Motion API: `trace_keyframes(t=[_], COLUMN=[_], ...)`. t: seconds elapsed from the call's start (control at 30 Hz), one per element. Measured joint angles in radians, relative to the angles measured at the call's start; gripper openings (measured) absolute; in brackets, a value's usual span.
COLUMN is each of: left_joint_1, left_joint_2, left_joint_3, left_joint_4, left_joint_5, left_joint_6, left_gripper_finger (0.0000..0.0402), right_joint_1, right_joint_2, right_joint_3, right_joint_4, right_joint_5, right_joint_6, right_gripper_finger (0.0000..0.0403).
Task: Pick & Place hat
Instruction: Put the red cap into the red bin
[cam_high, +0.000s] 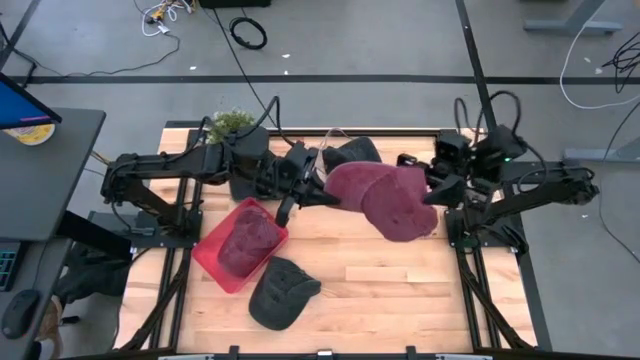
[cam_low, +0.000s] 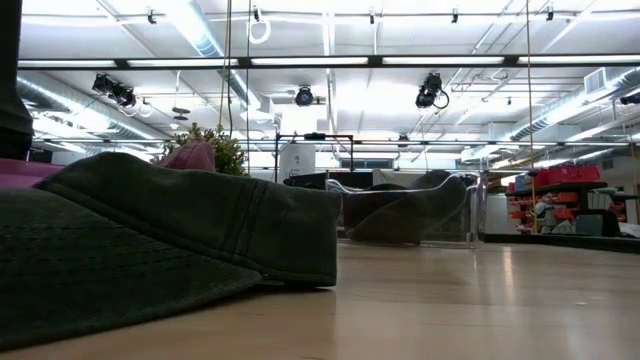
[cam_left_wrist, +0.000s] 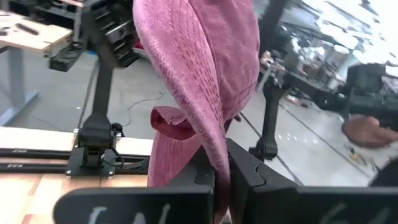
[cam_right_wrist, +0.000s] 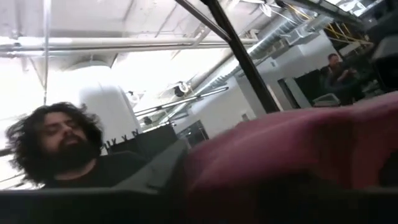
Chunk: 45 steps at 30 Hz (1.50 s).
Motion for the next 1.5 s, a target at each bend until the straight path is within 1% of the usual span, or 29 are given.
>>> trace_keyframes(t=[0.13, 0.23, 0.33, 0.43, 0.57, 0.7, 0.8, 0.9, 1.0, 1.1, 1.17, 1.27, 1.4, 1.5], left_joint_1=[-0.043, -0.079, -0.122, -0.165, -0.215, -0.261, -0.292, -0.313, -0.340, -0.378, -0.408, -0.461, -0.527, -0.557], left_joint_2=[-0.003, -0.011, -0.010, -0.009, -0.009, -0.009, -0.009, -0.009, -0.009, -0.009, -0.009, -0.009, -0.006, -0.006], left_joint_3=[0.000, 0.000, 0.000, 0.000, 0.000, 0.000, 0.000, 0.000, 0.000, 0.000, 0.000, 0.000, 0.000, 0.000], left_joint_4=[-0.001, 0.003, 0.000, 0.000, 0.000, 0.000, 0.000, 0.001, 0.002, 0.001, 0.003, 0.002, 0.002, 0.001], left_joint_5=[-0.118, -0.195, -0.293, -0.449, -0.692, -0.904, -1.020, -1.082, -1.143, -1.226, -1.283, -1.407, -1.570, -1.618], left_joint_6=[-0.073, -0.147, -0.211, -0.303, -0.458, -0.553, -0.569, -0.597, -0.639, -0.682, -0.694, -0.728, -0.770, -0.771], left_gripper_finger=[0.0012, 0.0012, 0.0012, 0.0012, 0.0012, 0.0012, 0.0012, 0.0012, 0.0012, 0.0012, 0.0012, 0.0012, 0.0012, 0.0012], right_joint_1=[-0.036, -0.066, -0.097, -0.132, -0.185, -0.229, -0.256, -0.282, -0.309, -0.345, -0.377, -0.435, -0.503, -0.530], right_joint_2=[-0.055, -0.102, -0.150, -0.194, -0.253, -0.292, -0.303, -0.303, -0.295, -0.286, -0.274, -0.244, -0.174, -0.115], right_joint_3=[0.000, 0.000, 0.000, 0.000, 0.000, 0.000, 0.000, 0.000, 0.000, 0.000, 0.000, 0.000, 0.000, 0.000], right_joint_4=[-0.014, -0.038, -0.082, -0.164, -0.321, -0.455, -0.529, -0.593, -0.654, -0.706, -0.717, -0.701, -0.671, -0.637], right_joint_5=[-0.034, -0.034, -0.034, -0.024, 0.056, 0.155, 0.196, 0.199, 0.179, 0.168, 0.136, 0.061, -0.075, -0.153], right_joint_6=[-0.002, -0.013, -0.034, -0.066, -0.133, -0.195, -0.219, -0.223, -0.234, -0.279, -0.293, -0.286, -0.242, -0.218], right_gripper_finger=[0.0241, 0.0286, 0.0315, 0.0330, 0.0332, 0.0325, 0.0319, 0.0312, 0.0307, 0.0304, 0.0304, 0.0304, 0.0304, 0.0304])
